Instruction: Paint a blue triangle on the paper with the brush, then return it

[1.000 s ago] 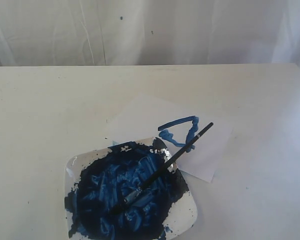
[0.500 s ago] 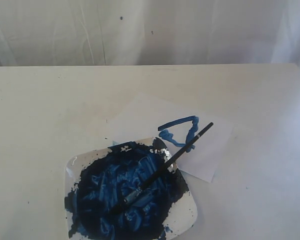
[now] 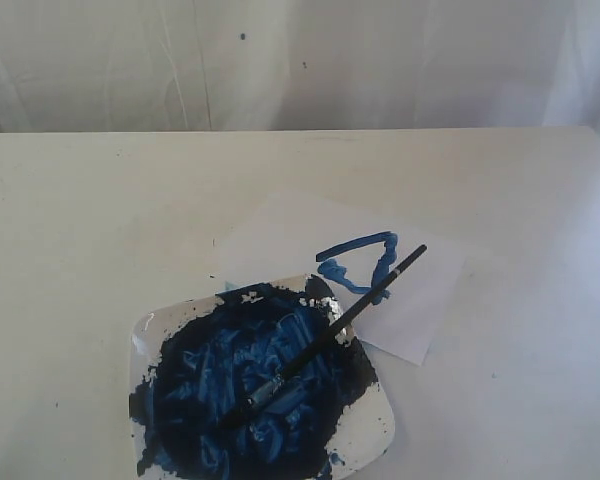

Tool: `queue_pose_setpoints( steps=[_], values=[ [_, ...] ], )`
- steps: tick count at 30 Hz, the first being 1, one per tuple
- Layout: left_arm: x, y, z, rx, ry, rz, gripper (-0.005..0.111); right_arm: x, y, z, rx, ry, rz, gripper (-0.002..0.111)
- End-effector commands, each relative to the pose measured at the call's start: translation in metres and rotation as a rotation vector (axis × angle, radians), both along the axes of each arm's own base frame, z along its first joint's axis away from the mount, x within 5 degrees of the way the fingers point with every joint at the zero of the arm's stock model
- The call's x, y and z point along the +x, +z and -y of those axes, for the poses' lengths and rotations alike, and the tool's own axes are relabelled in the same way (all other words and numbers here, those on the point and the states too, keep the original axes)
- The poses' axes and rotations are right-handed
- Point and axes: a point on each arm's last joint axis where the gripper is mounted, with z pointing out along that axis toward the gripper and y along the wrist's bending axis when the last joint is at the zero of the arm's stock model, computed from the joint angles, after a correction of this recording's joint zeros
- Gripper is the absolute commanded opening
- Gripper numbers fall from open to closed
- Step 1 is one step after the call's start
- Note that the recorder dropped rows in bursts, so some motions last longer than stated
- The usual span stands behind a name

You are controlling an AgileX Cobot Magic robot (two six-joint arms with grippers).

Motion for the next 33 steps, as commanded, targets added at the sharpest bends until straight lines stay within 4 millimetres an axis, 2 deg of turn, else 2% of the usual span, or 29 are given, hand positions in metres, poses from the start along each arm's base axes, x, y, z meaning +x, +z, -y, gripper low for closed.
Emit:
queue_pose_setpoints(
  steps=[1,27,33],
  values=[
    [-0.0002,-0.0015,0.0003,-0.008,0.001,-0.001,0.000,-0.0006,0.0016,0.0000,0.007,0.002,0.007,0.000],
    [-0.0002,-0.0013,0.0002,-0.008,0.001,0.001,0.000,-0.0006,0.0015,0.0002,0.000,0.001,0.008,0.000],
    [-0.0002,-0.0013,0.0002,-0.008,0.001,0.001,0.000,-0.0092,-0.0027,0.0071,-0.017,-0.073,0.093,0.000]
  ],
)
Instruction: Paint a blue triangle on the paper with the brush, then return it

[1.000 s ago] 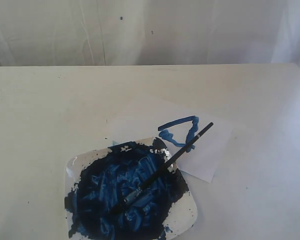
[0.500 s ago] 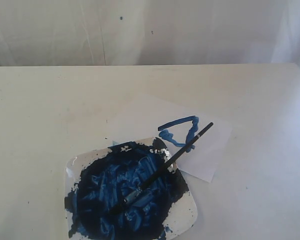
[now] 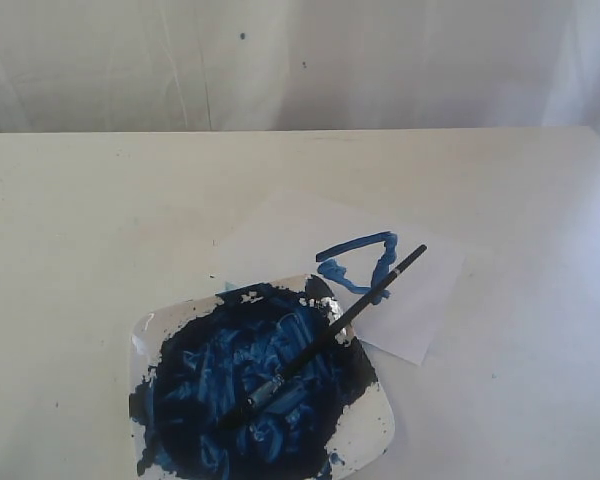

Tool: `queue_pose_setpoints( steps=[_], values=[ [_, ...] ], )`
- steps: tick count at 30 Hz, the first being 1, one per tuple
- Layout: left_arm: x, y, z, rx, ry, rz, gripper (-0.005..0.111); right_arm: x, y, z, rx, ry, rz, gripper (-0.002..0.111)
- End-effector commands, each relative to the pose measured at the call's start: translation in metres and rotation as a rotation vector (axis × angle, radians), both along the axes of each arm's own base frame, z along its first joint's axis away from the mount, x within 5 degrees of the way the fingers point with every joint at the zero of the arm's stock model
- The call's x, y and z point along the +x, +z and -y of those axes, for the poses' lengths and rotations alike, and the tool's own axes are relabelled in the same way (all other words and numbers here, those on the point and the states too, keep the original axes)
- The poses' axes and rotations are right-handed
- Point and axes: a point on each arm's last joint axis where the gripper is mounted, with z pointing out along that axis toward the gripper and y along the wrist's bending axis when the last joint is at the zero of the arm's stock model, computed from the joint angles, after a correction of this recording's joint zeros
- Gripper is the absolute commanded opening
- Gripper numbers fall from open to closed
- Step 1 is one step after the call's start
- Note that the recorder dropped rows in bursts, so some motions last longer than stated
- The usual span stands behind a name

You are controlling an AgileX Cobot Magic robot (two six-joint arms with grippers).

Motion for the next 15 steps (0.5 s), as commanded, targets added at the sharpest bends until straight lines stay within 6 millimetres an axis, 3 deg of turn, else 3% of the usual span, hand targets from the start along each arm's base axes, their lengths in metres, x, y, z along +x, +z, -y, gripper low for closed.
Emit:
queue_pose_setpoints(
  steps=[1,5,12,15],
  values=[
    [0.000,-0.001,0.000,-0.008,0.001,0.001,0.000,-0.005,-0.009,0.006,-0.011,-0.099,0.066,0.000],
    [0.000,-0.001,0.000,-0.008,0.001,-0.001,0.000,-0.001,-0.031,0.010,-0.021,-0.225,0.093,0.000],
    [0.000,-0.001,0.000,-0.008,0.001,-0.001,0.000,0.005,-0.062,0.009,-0.063,-0.246,0.066,0.000],
    [0.000,-0.001,0.000,-0.008,0.001,-0.001,0.000,0.003,-0.064,0.010,-0.056,-0.252,0.067,0.000]
  ],
)
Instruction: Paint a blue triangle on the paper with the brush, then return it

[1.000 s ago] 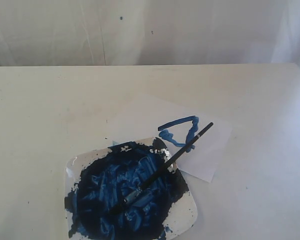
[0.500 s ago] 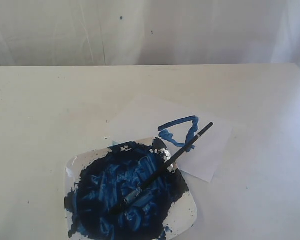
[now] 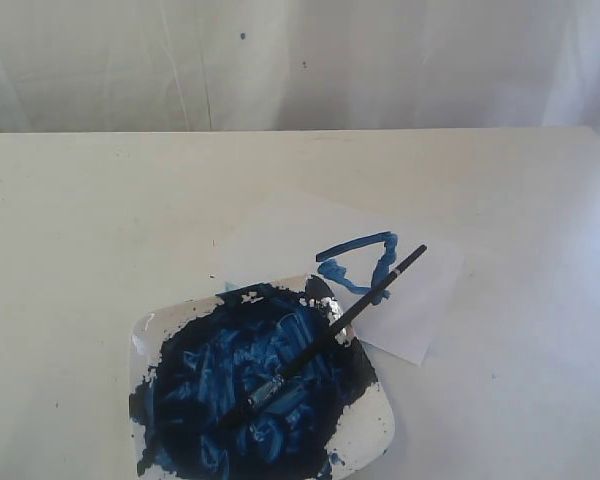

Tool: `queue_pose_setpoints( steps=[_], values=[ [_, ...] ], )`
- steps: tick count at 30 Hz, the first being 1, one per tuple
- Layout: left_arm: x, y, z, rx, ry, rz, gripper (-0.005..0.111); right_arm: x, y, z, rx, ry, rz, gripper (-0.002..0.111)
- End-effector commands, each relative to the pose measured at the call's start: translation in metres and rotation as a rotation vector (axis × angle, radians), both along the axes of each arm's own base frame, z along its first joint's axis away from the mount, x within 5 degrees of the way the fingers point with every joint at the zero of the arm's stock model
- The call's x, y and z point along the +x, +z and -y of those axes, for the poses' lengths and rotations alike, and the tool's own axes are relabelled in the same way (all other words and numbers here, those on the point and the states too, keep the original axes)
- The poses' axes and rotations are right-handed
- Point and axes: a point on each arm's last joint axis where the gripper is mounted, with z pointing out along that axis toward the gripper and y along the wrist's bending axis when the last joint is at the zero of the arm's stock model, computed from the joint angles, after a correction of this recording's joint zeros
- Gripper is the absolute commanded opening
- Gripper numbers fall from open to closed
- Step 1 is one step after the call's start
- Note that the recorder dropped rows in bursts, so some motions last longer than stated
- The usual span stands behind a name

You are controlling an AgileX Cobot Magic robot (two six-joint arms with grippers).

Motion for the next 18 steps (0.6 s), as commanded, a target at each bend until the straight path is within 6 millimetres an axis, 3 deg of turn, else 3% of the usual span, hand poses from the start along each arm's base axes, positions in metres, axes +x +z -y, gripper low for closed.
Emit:
queue_pose_setpoints(
  steps=[1,18],
  values=[
    [0.000,-0.001,0.000,-0.008,0.001,-0.001,0.000,-0.001,-0.007,0.002,-0.005,-0.019,-0.022,0.000],
    [0.000,-0.001,0.000,-0.008,0.001,-0.001,0.000,-0.001,-0.019,0.006,-0.011,-0.063,-0.150,0.000]
  ],
)
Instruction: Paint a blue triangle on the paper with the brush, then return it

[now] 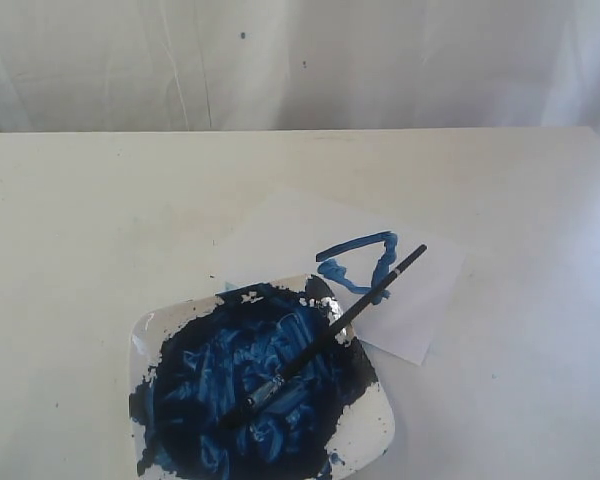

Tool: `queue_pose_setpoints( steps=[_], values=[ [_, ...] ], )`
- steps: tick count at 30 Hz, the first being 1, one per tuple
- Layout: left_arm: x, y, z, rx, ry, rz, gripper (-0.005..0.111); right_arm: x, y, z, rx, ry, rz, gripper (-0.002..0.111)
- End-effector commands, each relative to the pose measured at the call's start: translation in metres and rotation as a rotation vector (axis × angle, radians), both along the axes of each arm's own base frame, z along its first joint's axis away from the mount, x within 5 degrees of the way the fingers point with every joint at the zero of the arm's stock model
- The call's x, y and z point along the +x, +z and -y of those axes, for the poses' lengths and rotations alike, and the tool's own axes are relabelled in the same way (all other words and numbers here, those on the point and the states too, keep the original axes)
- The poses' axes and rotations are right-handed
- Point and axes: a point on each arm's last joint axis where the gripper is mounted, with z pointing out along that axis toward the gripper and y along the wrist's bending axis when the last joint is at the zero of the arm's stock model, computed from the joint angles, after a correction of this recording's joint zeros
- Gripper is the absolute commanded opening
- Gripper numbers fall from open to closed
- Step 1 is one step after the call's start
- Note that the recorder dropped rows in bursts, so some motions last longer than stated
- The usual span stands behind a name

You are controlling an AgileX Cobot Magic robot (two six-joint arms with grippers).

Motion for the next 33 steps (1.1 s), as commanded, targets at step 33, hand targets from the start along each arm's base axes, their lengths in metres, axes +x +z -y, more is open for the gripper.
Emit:
queue_pose_setpoints(
  steps=[33],
  values=[
    [0.000,-0.001,0.000,-0.008,0.001,-0.001,0.000,-0.003,-0.018,-0.006,-0.172,0.101,-0.177,0.000]
  ],
)
